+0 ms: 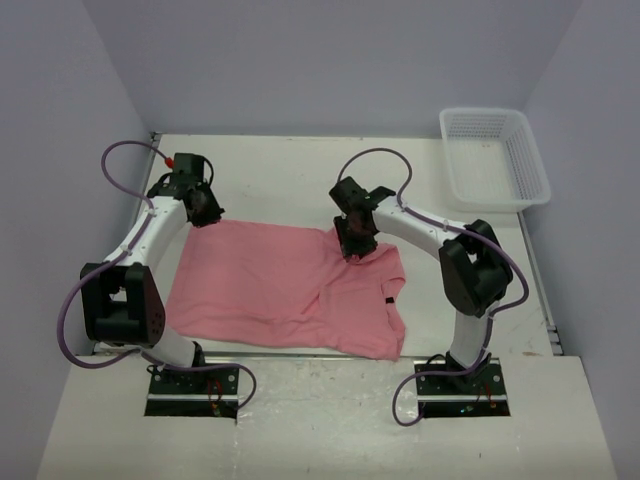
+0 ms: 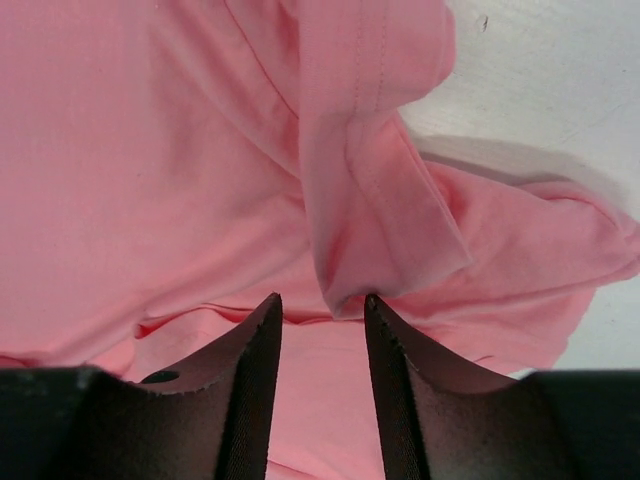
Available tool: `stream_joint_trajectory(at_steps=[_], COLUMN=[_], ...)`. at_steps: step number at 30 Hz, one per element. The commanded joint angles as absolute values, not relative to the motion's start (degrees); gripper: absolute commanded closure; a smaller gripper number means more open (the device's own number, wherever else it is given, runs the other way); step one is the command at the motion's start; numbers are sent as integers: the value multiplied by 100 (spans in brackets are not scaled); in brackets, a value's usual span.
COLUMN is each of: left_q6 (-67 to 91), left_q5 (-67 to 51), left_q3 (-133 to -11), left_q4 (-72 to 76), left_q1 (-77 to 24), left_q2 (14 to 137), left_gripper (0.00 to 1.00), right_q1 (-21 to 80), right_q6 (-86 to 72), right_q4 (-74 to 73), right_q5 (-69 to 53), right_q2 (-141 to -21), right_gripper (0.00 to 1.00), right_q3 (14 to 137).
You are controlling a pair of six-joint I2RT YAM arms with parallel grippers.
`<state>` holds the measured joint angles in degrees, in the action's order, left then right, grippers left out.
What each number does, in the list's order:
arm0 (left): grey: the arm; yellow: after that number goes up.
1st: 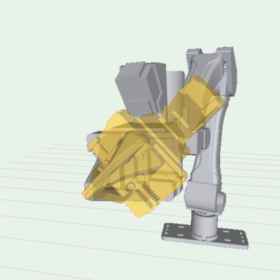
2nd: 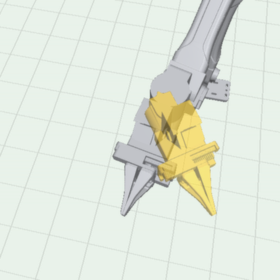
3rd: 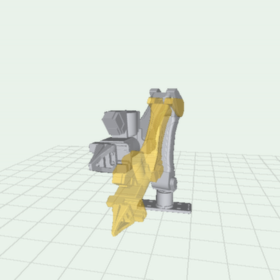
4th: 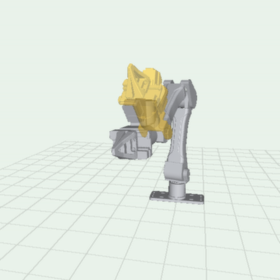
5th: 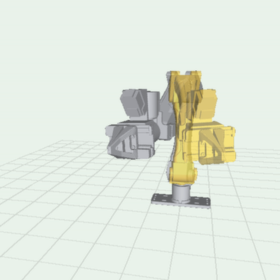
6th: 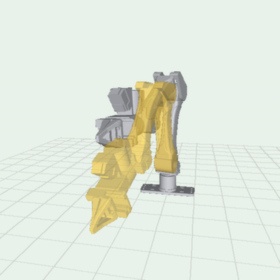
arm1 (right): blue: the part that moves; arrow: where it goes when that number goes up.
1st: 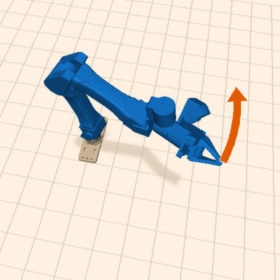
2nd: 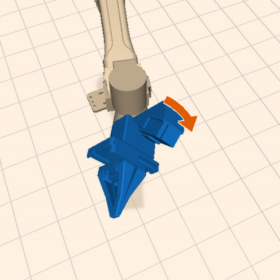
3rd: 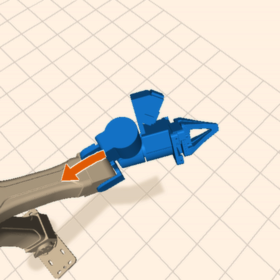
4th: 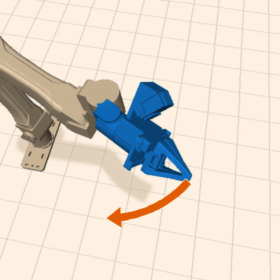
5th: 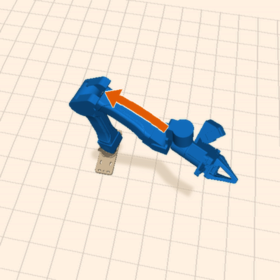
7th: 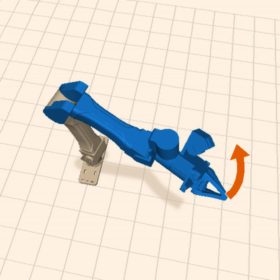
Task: Fold and stack the t-shirts
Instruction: Grap the side of the flattened tshirt furthest away from the robot with both arms
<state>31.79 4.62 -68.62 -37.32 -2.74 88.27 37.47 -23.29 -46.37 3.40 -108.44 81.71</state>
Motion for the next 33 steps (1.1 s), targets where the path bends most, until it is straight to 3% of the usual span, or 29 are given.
stream_joint_trajectory(at_steps=[1,16,19,33], left_q6=[3024,3015,2997,2971], left_q5=[369,308,290,220], left_q3=[-6899,-6847,-6812,-6741], left_q4=[-3542,-3533,-3524,-3472], left_q1=[-237,-237,-237,-237], left_q2=[8833,8754,8745,8710], left_gripper=[93,93,93,93], right_q1=[3762,3410,3261,3103], right_q6=[-2496,-3339,-3568,-4262], right_q4=[-4500,-4500,-4395,-3753], right_q5=[650,932,897,79], right_q2=[-10599,-10679,-10653,-10574], right_gripper=[59,55,46,50], right_q3=[8182,8499,8411,7761])
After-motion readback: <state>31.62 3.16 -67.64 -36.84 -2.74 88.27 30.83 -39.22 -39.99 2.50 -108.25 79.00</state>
